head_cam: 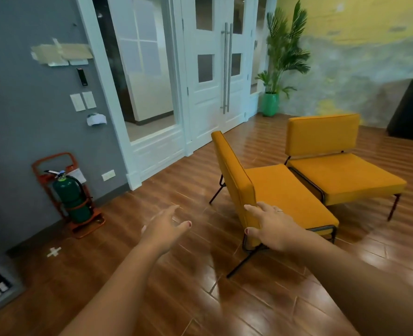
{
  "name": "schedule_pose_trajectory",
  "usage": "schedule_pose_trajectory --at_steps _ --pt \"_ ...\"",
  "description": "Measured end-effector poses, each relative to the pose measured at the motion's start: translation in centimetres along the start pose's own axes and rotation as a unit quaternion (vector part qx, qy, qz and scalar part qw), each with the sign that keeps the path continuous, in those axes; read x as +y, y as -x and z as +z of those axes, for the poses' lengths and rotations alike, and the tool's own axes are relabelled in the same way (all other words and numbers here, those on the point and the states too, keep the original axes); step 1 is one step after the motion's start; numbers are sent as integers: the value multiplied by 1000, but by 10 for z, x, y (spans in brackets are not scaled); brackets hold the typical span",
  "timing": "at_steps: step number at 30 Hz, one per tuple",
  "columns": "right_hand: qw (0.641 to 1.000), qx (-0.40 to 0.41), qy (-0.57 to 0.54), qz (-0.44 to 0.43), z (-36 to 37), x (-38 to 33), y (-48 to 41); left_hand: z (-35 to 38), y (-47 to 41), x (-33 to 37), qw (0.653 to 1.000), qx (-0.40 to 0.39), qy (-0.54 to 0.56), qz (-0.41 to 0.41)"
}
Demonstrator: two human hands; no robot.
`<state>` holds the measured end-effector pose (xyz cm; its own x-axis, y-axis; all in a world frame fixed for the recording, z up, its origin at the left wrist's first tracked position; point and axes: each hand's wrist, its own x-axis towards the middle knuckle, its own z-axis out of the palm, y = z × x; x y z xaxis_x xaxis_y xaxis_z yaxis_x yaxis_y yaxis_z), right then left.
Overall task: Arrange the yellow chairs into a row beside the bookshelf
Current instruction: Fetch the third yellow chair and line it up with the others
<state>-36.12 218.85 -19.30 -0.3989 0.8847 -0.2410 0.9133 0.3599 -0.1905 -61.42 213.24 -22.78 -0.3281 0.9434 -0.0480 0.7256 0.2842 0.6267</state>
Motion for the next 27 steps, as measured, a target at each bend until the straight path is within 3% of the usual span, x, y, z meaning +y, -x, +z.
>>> schedule_pose_trajectory --at_steps 14,27 --pt "999 9 27 -44 -84 179 -134 121 -124 153 997 2 53 -60" --pt "997 -13 22 -73 -90 232 -258 186 -241 191 992 -16 64 -107"
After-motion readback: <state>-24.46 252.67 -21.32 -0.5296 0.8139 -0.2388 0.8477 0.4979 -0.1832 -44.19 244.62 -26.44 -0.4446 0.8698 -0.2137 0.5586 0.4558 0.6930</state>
